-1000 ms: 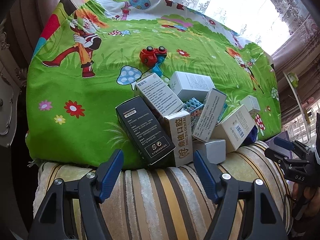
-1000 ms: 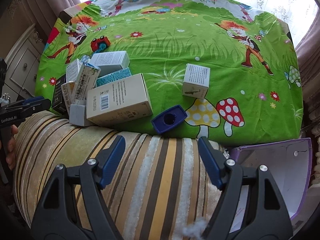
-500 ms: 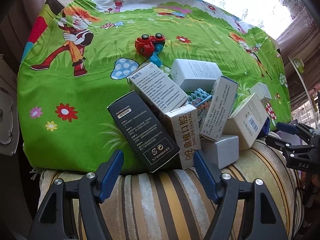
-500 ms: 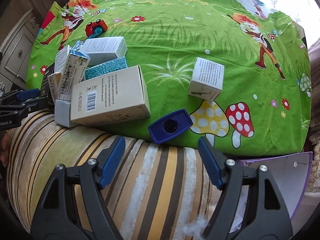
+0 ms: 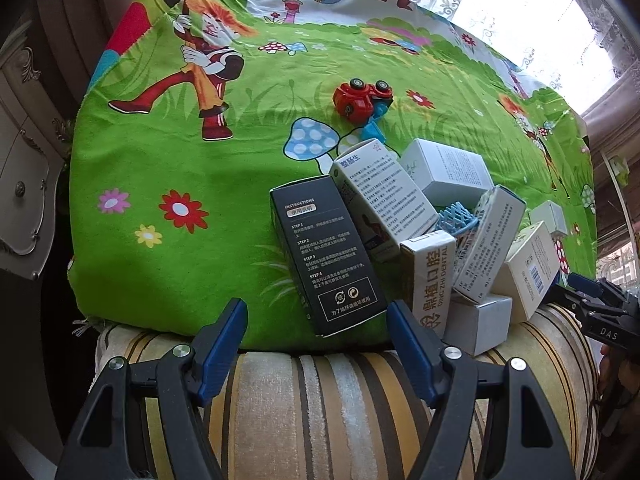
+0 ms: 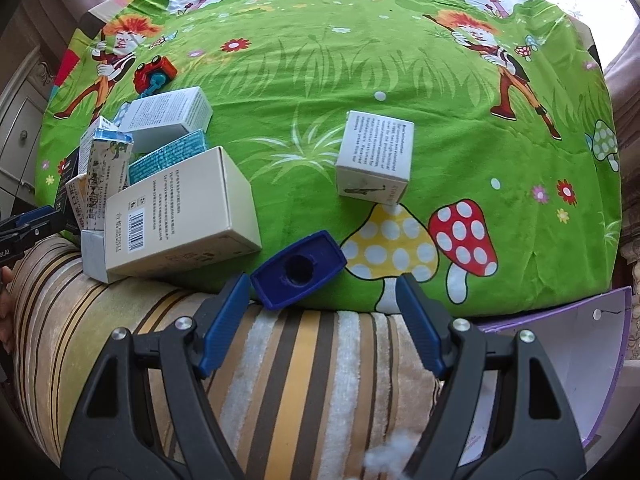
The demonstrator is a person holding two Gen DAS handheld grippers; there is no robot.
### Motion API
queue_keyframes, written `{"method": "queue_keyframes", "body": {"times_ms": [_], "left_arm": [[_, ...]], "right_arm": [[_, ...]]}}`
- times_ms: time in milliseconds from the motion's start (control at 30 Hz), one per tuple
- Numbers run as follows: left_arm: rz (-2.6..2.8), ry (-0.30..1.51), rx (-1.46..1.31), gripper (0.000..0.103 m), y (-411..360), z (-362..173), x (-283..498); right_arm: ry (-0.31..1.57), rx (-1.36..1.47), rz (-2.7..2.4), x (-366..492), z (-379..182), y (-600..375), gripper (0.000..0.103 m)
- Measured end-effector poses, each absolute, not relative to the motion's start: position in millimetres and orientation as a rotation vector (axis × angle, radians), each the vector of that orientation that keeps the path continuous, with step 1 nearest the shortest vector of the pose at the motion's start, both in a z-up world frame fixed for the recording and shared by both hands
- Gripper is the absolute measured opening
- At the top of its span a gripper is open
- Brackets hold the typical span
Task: Organize rigid objects
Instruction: 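Grasp the black box with the left tool while the right tool grasps the blue sharpener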
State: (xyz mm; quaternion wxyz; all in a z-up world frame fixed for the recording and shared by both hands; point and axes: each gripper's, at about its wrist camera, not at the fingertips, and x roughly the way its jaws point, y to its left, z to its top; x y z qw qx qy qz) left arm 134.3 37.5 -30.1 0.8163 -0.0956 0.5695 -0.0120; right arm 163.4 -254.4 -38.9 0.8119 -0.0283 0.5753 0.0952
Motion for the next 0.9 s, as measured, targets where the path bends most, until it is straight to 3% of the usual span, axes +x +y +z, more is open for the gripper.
{"method": "queue_keyframes", "body": {"times_ms": [433, 533, 700, 767, 800, 900], "left_arm": [[0.017, 1.205, -0.286, 0.069, 41.1, -30.3, 149.7], [0.013, 1.207, -0.283, 0.065, 39.3, -32.6, 152.9], [0.003, 1.215, -0.272, 0.046, 36.1, -36.7, 156.8], [0.002, 1.211, -0.266, 0.045, 35.2, -37.2, 157.5], [0.0, 1.209, -0.267, 0.045, 35.3, -37.2, 157.5], [-0.006, 1.2, -0.28, 0.045, 36.4, -37.0, 156.6]], "right_arm": [[1.219, -0.067, 0.232, 163.6, -36.0, -246.4, 0.078], [1.23, -0.076, 0.237, 166.4, -38.6, -242.9, 0.078], [1.264, -0.121, 0.268, 169.4, -47.6, -232.8, 0.078], [1.274, -0.128, 0.269, 171.2, -49.9, -230.9, 0.078], [1.275, -0.13, 0.265, 171.7, -50.4, -230.6, 0.077], [1.281, -0.093, 0.265, 173.6, -51.5, -235.6, 0.061]]}}
